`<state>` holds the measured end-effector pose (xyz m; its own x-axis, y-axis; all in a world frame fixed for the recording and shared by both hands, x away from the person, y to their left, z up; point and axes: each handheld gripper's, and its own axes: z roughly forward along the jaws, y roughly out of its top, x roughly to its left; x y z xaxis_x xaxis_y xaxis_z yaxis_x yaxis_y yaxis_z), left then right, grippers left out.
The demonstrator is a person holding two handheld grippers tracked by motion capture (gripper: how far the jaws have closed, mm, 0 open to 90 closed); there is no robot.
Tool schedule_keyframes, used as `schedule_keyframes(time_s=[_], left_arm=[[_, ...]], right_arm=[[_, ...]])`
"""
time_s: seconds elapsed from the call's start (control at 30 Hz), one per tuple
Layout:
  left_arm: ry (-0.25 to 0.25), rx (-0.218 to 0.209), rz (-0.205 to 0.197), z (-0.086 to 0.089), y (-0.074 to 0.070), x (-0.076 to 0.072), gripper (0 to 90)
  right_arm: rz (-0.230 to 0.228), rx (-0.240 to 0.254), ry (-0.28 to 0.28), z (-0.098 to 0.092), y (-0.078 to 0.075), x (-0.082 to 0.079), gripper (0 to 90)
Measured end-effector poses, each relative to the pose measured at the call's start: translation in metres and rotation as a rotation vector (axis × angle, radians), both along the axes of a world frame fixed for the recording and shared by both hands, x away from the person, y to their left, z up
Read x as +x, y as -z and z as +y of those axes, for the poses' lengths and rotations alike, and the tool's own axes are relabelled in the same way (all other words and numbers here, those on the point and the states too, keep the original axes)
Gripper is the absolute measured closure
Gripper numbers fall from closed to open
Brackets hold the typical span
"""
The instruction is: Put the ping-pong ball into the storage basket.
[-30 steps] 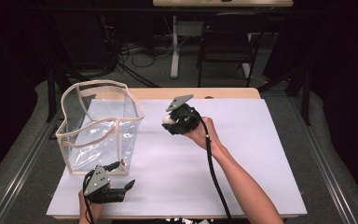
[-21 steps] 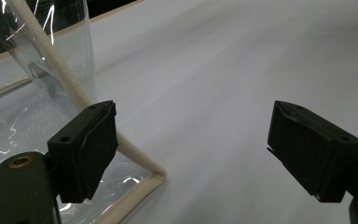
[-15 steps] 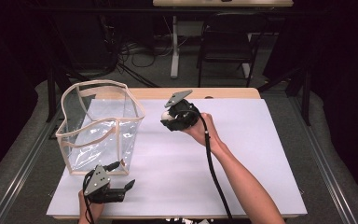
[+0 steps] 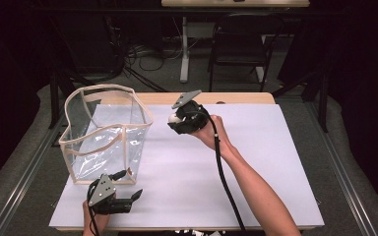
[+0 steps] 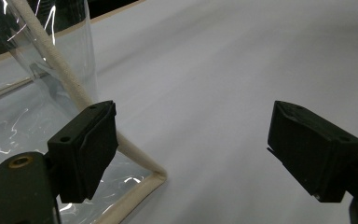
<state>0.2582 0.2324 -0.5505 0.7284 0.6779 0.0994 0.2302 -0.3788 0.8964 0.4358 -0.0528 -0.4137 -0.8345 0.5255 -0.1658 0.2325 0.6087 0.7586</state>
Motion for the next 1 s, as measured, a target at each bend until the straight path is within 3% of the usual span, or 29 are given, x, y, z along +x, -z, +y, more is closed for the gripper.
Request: schedule_keyframes(time_s=[1.0], left_arm=[[0.002, -0.002, 0.001, 0.000, 0.000, 0.000, 15.9]], right_arm=[[-0.016, -0.014, 0.009, 0.015, -0.016, 0.014, 50.8]])
